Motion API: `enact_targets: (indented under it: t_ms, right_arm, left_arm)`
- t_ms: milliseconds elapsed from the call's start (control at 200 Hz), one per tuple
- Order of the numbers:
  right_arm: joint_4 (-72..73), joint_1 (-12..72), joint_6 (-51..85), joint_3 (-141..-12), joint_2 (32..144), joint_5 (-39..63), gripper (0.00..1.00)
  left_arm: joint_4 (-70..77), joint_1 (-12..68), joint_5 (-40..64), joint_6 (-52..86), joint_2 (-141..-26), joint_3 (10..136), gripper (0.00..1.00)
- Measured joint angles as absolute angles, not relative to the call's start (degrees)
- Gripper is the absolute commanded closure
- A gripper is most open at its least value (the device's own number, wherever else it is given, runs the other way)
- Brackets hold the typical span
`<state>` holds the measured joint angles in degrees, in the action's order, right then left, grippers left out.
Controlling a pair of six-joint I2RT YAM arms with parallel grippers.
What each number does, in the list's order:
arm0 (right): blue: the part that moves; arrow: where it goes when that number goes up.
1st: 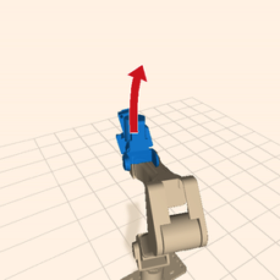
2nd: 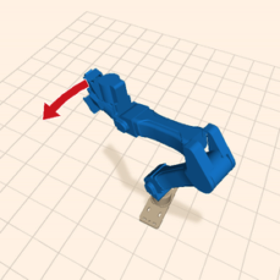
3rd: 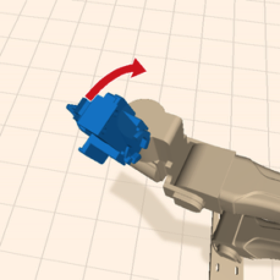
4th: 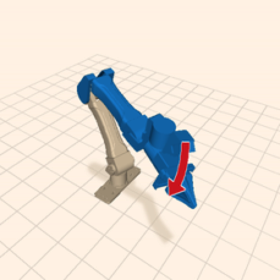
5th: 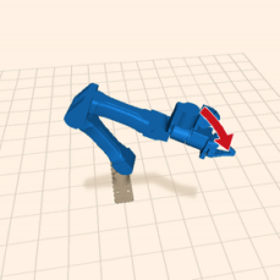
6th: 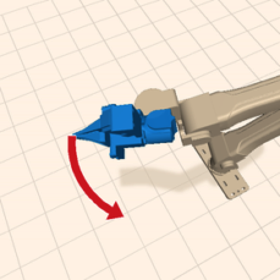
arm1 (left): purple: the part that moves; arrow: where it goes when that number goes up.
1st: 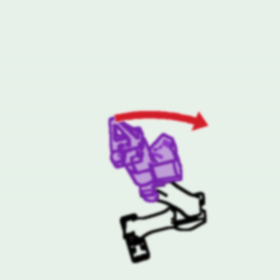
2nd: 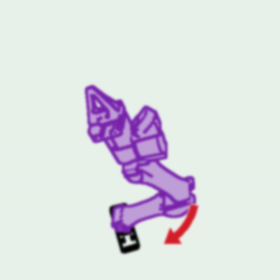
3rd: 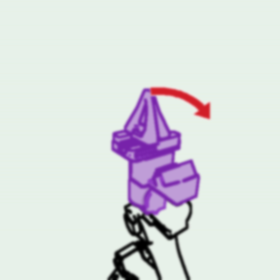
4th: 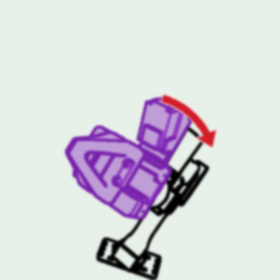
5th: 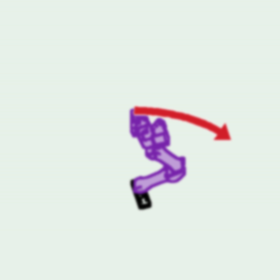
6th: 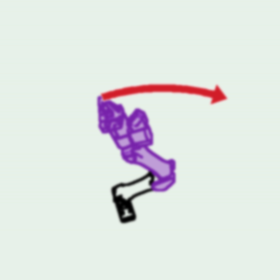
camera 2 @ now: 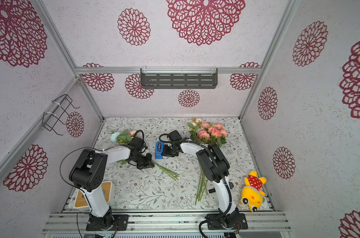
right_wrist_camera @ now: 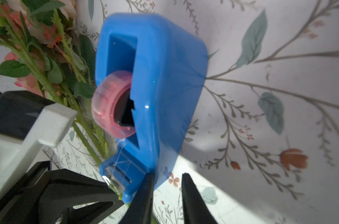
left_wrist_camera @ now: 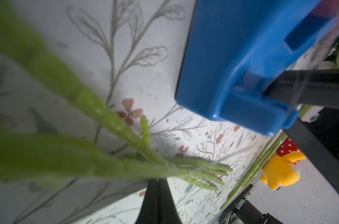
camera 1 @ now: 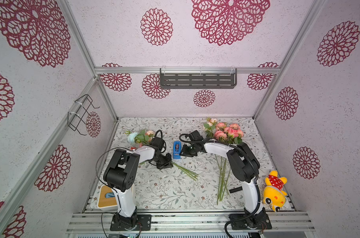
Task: Wrap bouquets with tape
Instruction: Stick the tape to the bouquet.
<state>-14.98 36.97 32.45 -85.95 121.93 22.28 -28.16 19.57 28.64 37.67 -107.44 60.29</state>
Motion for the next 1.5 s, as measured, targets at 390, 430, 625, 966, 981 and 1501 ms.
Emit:
enact_targets:
  t_ms: [390,430,625,966,981,1501]
  right_arm:
    - [-18.4,37.0,28.1,-86.0,121.5,20.8,0.64]
    - [-18.7,37.0,27.9,-86.0,121.4,20.7,0.63]
    - [-19.1,37.0,25.2,-85.3,119.4,20.1,0.54]
    - [-16.5,38.1,20.3,-80.1,112.5,16.8,0.46]
    - [-16.1,38.3,20.2,-79.7,112.2,16.3,0.45]
    - [-2.8,38.2,18.5,-71.5,102.9,12.4,0.09]
  left_arm:
    - [-29.7,20.3,27.5,37.5,-106.9,60.6,0.78]
    - [-29.9,20.3,27.4,37.4,-106.8,60.5,0.76]
    - [-30.8,20.3,26.8,36.6,-105.3,59.5,0.66]
    - [-30.7,20.4,26.3,36.3,-100.8,55.6,0.44]
    - [-30.7,20.3,26.2,36.3,-100.7,55.4,0.43]
    - [-27.3,11.3,21.1,38.7,-78.1,49.5,0.02]
